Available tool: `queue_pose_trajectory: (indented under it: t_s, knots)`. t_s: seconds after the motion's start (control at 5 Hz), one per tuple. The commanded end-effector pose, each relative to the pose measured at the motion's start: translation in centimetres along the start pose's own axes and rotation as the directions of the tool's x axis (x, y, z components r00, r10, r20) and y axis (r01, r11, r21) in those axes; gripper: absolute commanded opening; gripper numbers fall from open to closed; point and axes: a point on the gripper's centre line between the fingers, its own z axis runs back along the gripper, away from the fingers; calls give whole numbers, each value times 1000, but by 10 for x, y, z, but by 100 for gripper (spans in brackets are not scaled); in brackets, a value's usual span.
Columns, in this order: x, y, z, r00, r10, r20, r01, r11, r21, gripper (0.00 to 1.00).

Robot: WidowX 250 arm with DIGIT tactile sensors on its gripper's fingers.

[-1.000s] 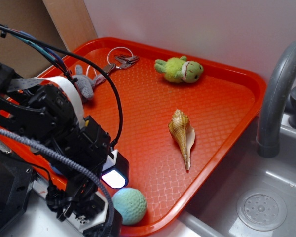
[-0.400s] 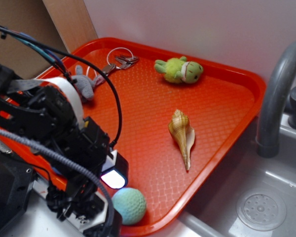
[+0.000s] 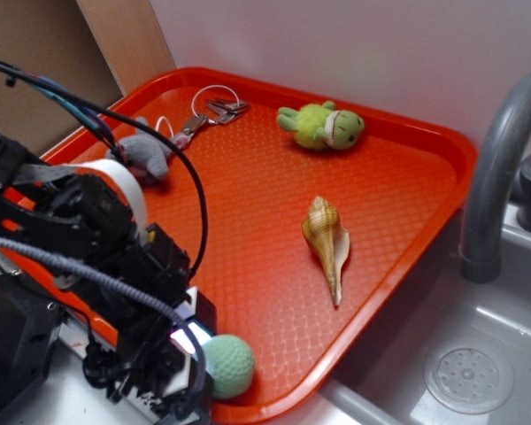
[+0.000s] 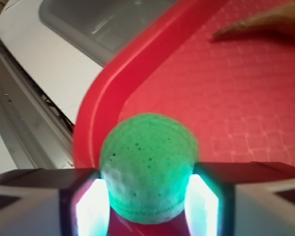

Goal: Grab the green ball.

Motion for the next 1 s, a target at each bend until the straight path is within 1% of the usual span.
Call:
queue_pose_trajectory:
  t_s: [0.0,0.2,0.4,0.6,0.8]
  knots:
    - [-1,-10,9,1000,0,13,1,1000,-10,0]
    - [10,-7,28,1000,8,18,-9,1000,13,0]
    - [15,13,85,989,137,50,-141,984,108,0]
    - [10,35,146,917,399,31,-399,908,127,0]
    - [1,38,208,811,577,102,-582,773,251,0]
